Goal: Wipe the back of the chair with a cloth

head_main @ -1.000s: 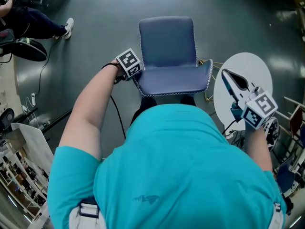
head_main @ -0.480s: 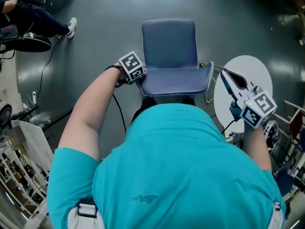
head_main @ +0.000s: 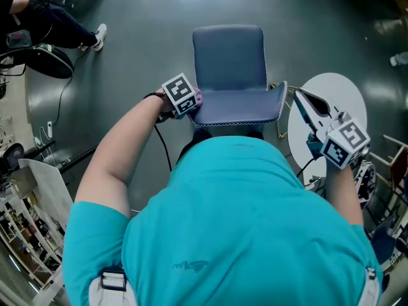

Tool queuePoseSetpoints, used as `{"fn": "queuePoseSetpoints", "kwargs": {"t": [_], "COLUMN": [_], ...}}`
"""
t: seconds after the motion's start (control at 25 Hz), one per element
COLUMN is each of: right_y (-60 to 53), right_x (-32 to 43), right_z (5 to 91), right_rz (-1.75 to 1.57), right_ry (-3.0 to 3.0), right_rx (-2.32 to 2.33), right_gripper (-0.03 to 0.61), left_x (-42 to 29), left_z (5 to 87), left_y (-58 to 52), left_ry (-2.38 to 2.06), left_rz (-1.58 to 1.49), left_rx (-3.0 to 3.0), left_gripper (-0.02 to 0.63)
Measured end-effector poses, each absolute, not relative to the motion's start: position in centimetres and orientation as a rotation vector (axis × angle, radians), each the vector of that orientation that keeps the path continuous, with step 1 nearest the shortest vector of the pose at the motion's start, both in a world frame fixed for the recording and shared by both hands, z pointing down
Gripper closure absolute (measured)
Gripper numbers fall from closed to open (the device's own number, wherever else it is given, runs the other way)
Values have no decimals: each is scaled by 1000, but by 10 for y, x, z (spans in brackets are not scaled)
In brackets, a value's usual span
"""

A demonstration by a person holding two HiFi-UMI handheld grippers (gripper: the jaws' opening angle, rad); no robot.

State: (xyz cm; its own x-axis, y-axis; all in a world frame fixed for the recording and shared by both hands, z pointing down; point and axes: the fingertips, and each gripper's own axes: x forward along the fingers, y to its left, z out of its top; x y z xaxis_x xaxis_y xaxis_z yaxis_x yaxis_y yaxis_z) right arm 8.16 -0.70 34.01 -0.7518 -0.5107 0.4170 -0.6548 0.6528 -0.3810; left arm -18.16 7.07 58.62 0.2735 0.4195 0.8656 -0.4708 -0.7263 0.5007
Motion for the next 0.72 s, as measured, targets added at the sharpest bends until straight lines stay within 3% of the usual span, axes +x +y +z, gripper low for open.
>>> {"fn": "queuePoseSetpoints", "kwargs": {"t": [0.72], "right_y": [-7], "right_x": [92], "right_z": [339], "right_rz": [770], "right_ry": [-2619], "right_rx": [986], "right_gripper": [586], "left_x": [-151], "left_z": [547], "left_y": [96], "left_ry": [26], "left_rz": [1524], "left_rx": [1839], "left_gripper": [555]}}
